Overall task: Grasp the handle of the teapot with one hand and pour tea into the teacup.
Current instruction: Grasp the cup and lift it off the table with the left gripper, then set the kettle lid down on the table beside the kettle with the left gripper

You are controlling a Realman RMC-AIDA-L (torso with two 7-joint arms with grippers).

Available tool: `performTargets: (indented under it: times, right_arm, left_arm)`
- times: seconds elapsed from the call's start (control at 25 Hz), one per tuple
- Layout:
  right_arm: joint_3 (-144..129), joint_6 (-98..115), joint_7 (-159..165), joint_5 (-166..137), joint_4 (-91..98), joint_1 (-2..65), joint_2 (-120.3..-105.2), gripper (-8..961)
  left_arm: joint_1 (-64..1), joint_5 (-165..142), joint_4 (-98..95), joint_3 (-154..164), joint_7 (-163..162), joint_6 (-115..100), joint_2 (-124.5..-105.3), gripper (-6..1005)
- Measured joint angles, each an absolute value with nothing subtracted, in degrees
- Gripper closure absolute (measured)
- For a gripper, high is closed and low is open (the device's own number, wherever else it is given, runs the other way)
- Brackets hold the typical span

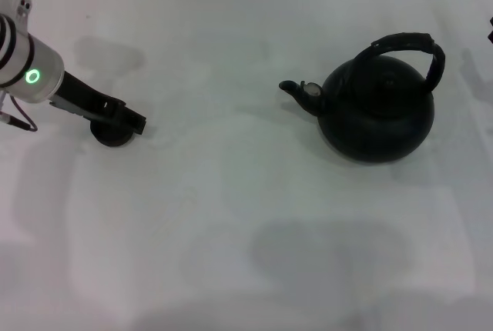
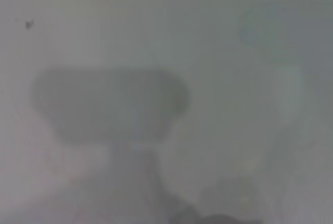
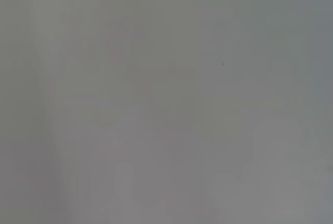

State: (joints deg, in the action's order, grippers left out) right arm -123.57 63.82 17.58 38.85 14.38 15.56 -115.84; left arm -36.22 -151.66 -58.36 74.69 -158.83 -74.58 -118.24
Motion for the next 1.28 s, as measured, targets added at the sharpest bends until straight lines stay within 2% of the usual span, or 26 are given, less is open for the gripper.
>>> performTargets:
  times: [0.44, 0.68, 1.28]
  right_arm:
    - [-123.6, 64.3, 17.6, 38.8, 14.4, 15.5, -115.84, 79]
    - [-123.6, 64.1, 17.6, 38.8, 14.3, 15.6, -115.84, 79]
    - [-123.6, 63.9, 17.6, 39.3, 14.6, 16.4, -115.84, 80]
  left_arm:
    - [-36.6, -151.7, -58.4, 74.3, -159.0, -75.2, -118.21, 141]
    - [-37.0, -151.4, -61.7, 74.4, -159.2, -76.1, -118.36, 298]
    - [-46.5, -142.0, -56.0, 90.7, -156.5, -69.2, -118.94, 298]
